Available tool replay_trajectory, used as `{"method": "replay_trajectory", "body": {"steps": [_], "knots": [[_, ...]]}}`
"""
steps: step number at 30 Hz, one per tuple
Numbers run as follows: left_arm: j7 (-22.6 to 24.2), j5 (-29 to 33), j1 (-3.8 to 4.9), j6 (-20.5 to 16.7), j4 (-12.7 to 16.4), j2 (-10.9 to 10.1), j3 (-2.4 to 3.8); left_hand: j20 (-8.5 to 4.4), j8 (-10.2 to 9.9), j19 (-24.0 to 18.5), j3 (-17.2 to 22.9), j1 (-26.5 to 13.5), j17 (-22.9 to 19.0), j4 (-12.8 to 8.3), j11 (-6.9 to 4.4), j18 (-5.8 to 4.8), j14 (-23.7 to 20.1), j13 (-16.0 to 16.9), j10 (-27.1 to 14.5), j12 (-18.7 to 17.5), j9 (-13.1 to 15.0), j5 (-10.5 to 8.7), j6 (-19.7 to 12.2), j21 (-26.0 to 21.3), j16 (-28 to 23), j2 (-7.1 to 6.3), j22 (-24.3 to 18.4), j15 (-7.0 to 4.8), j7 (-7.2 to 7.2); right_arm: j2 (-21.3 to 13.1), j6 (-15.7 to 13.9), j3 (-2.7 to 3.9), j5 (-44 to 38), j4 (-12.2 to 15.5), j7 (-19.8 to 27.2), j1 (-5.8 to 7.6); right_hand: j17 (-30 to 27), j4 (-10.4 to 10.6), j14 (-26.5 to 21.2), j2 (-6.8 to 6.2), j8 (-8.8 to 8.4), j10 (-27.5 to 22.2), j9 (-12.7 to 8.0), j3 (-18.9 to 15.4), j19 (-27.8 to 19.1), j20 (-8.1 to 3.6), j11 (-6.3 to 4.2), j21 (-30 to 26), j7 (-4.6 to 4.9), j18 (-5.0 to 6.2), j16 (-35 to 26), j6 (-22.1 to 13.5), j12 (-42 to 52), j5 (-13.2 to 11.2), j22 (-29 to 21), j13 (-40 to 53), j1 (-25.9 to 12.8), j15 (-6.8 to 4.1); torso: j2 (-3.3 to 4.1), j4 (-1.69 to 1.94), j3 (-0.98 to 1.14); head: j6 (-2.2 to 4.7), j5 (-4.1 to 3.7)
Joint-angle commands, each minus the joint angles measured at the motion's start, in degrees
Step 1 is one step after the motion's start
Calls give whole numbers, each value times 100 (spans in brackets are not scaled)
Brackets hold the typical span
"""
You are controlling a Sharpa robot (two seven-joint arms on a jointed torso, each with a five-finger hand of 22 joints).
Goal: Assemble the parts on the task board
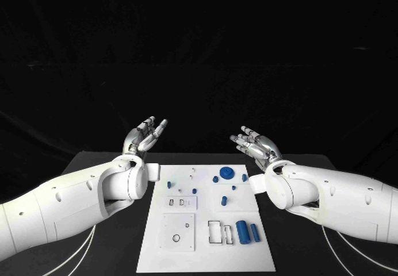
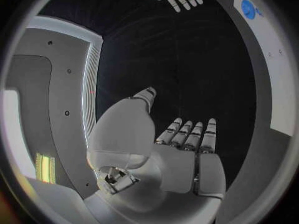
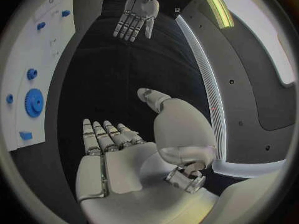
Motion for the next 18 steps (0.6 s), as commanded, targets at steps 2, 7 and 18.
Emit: {"method": "replay_trajectory", "body": {"steps": [2,7,18], "knots": [[107,24,5,352,1,17,2,88,35,31,56,302,11,61,89,139,31,11,37,35,15,42,93,24,28,-25,17,98,570,18,1084,-84,-464,-83,-400,96,66,-238,385,-80,97,440,79,204,224,76,22,117,977,124,102,357,81,33,49,44,504,12,3,3,-1,-1,1],[107,24,5,352,1,17,2,101,42,28,91,347,20,52,108,164,73,16,70,40,18,37,123,32,39,-41,20,126,590,25,1259,-139,-526,-124,-467,153,196,-412,1168,-139,263,1236,208,203,626,77,-20,271,970,204,286,939,180,-121,116,108,789,-85,3,3,-1,-1,1],[-3,-133,102,568,528,-430,2,104,240,1522,529,854,383,-79,419,205,2047,128,1280,209,145,52,939,552,681,-323,265,192,844,-43,799,-138,-2858,-336,-275,551,583,-688,3987,-362,960,4121,680,139,2935,49,-294,1060,852,628,969,3225,453,-284,374,240,1343,-472,375,73,-21,-72,-66]]}}
